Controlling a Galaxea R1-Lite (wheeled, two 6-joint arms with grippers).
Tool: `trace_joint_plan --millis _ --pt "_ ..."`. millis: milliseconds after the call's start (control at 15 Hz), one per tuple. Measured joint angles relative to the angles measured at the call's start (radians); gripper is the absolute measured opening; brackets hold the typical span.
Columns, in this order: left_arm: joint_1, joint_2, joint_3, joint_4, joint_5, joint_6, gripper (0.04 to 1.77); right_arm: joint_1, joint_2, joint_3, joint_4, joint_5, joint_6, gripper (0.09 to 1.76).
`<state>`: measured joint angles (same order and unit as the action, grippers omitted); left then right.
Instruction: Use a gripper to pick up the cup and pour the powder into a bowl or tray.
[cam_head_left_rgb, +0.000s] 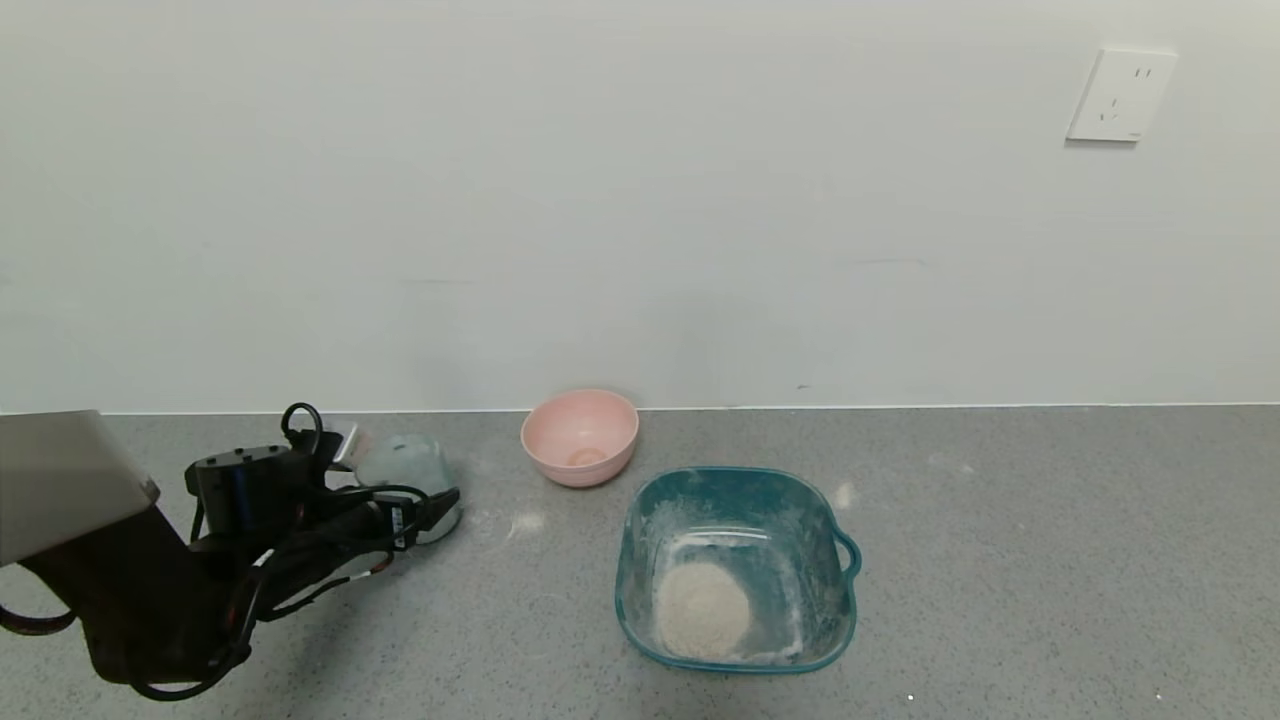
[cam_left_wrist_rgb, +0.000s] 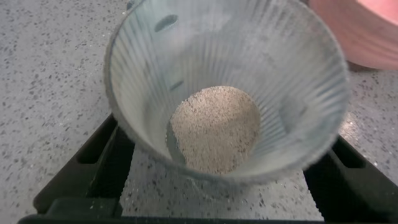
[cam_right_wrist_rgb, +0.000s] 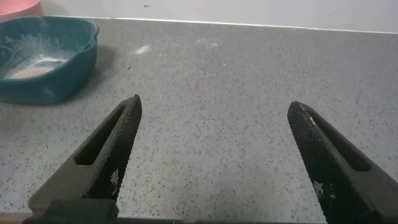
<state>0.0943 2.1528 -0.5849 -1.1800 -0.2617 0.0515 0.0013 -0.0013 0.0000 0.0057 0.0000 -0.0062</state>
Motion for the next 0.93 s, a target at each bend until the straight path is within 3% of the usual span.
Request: trace_joint_plan --millis 400,733,933 --pt "0.005 -0.287 0.053 0.222 0.007 0.006 1.68 0.000 0.000 0.000 0.000 0.000 0.000 1.71" --pt "0.006 -0.657 0.027 0.585 0.022 0.005 1.69 0.000 0.000 0.000 0.000 0.000 0.000 1.71" --pt "0.009 -0.869 0.005 0.732 0.043 0.004 1.70 0.000 0.000 0.000 0.000 0.000 0.000 1.71"
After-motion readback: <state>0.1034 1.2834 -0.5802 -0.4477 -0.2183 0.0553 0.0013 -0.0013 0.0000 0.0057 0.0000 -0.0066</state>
